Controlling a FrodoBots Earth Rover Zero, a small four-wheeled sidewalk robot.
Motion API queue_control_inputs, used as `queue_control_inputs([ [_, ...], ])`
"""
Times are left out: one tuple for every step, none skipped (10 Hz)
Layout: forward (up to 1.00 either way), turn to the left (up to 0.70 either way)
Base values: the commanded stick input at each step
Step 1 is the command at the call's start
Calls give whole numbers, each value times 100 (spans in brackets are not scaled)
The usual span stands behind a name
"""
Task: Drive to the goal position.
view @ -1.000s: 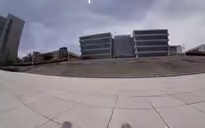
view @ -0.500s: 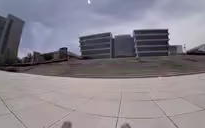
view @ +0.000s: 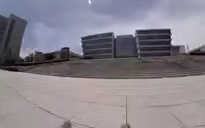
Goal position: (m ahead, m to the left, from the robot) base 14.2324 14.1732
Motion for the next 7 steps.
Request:
queue_control_inputs([
  [70, 35],
  [70, 35],
  [70, 35],
  [70, 35],
  [70, 35],
  [70, 35],
  [70, 35],
])
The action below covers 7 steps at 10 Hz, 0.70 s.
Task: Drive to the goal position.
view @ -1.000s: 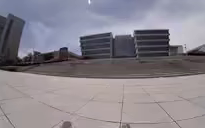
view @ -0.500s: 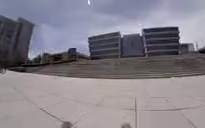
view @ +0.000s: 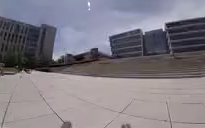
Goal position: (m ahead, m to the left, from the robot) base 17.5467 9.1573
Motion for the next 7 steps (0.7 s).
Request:
queue_control_inputs([
  [70, 3],
  [70, 1],
  [70, 0],
  [70, 0],
  [70, 0],
  [70, 0],
  [70, 0],
])
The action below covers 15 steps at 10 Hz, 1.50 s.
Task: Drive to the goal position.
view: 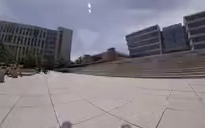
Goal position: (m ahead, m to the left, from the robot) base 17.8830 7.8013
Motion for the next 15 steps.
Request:
queue_control_inputs([
  [70, 0],
  [70, 0],
  [70, 0],
  [70, 2],
  [70, 2],
  [70, 2],
  [70, 2],
  [70, 12],
  [70, 35],
  [70, 35],
  [70, 23],
  [70, 1],
  [70, 0],
  [70, 0],
  [70, 0],
])
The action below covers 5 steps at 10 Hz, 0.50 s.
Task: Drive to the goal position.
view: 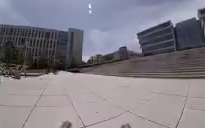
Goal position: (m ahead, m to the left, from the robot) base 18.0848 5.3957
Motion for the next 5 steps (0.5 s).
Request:
queue_control_inputs([
  [70, 0],
  [70, 0],
  [70, 0],
  [70, 0],
  [70, 0],
])
